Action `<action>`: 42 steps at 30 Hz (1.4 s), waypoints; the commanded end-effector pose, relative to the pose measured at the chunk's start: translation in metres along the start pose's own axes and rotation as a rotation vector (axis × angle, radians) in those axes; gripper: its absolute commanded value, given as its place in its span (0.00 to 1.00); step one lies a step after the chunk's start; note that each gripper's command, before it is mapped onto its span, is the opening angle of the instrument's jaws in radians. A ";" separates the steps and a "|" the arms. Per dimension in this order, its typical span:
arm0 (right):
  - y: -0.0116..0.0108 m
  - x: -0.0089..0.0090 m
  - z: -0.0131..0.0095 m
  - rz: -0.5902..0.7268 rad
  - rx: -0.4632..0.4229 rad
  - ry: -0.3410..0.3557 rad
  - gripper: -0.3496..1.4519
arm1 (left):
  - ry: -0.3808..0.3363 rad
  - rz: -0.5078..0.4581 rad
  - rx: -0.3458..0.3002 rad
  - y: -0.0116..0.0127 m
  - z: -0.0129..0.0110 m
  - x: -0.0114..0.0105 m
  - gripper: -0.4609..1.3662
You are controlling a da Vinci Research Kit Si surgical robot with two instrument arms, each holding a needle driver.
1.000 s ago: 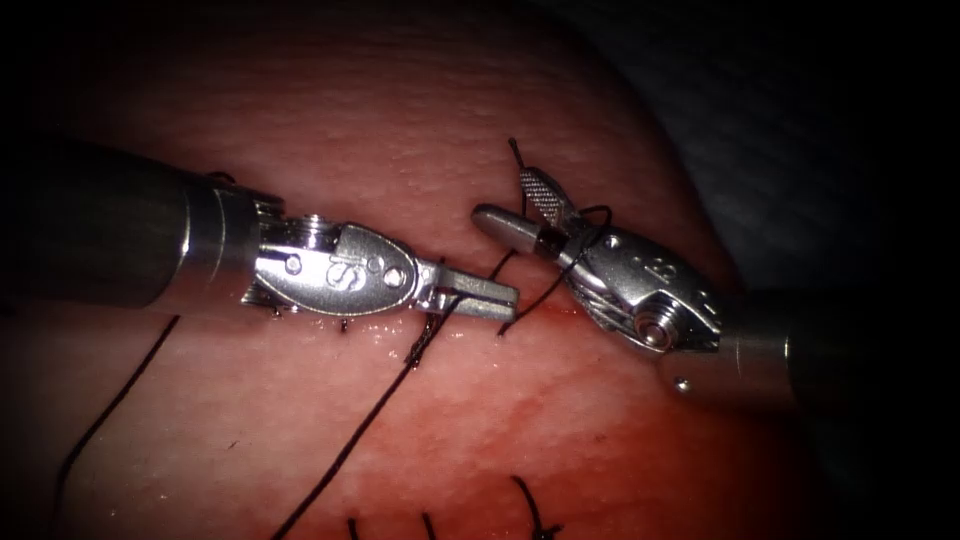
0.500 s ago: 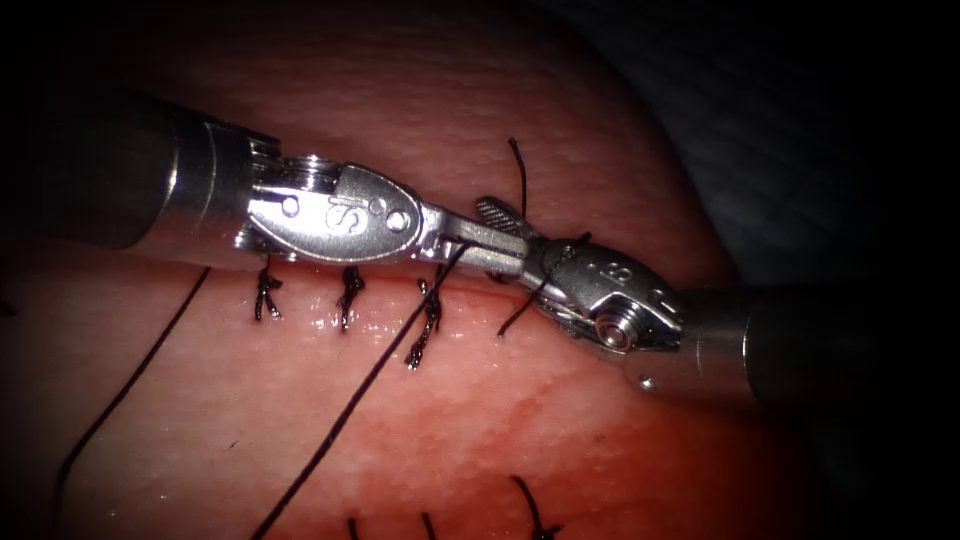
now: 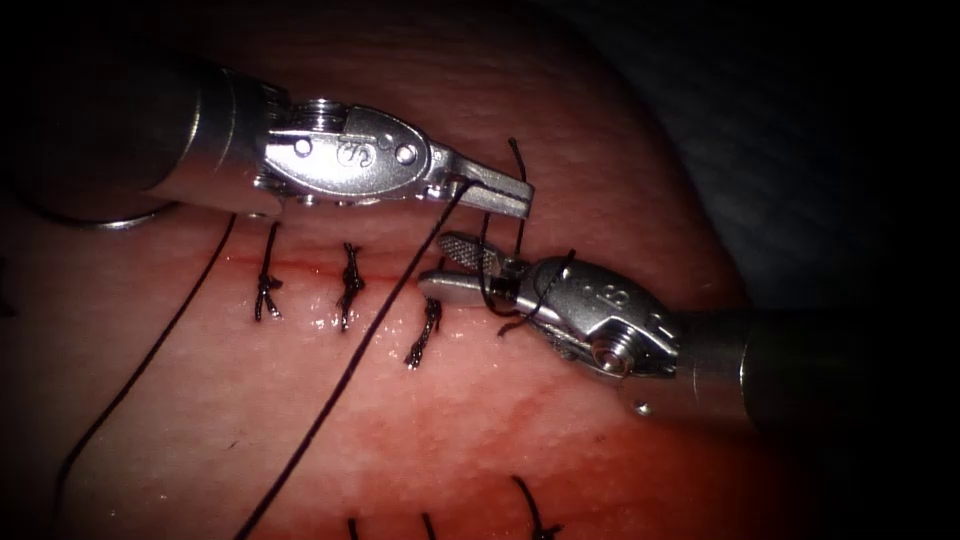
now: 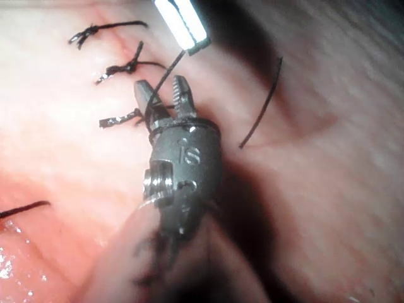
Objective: Wound Closure
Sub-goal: Use the left hand to loop the suture counter-clockwise two times around the right gripper.
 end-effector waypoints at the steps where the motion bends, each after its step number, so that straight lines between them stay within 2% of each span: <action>1: 0.0000 -0.0001 0.0000 -0.003 0.022 0.008 0.33 | 0.017 -0.005 -0.020 -0.0001 0.0001 -0.0001 0.06; 8: 0.0000 0.0000 0.0000 -0.015 0.121 0.083 0.32 | 0.097 -0.004 -0.078 -0.0009 0.0010 -0.0010 0.06; 15: 0.0001 0.0004 -0.0001 -0.012 0.170 0.179 0.30 | 0.118 0.014 -0.104 -0.0006 0.0017 -0.0028 0.06; 17: 0.0001 0.0009 -0.0002 -0.006 0.190 0.242 0.30 | 0.124 0.017 -0.107 -0.0006 0.0018 -0.0035 0.06; 23: -0.0004 0.0022 -0.0008 0.014 0.228 0.326 0.29 | 0.134 0.029 -0.107 -0.0010 0.0016 -0.0047 0.06; 33: -0.0007 0.0028 -0.0017 0.021 0.210 0.420 0.28 | 0.165 0.043 -0.095 -0.0007 0.0012 -0.0059 0.06; 42: 0.0013 0.0039 -0.0044 0.053 0.087 0.502 0.28 | 0.141 0.077 -0.064 0.0029 0.0010 -0.0086 0.06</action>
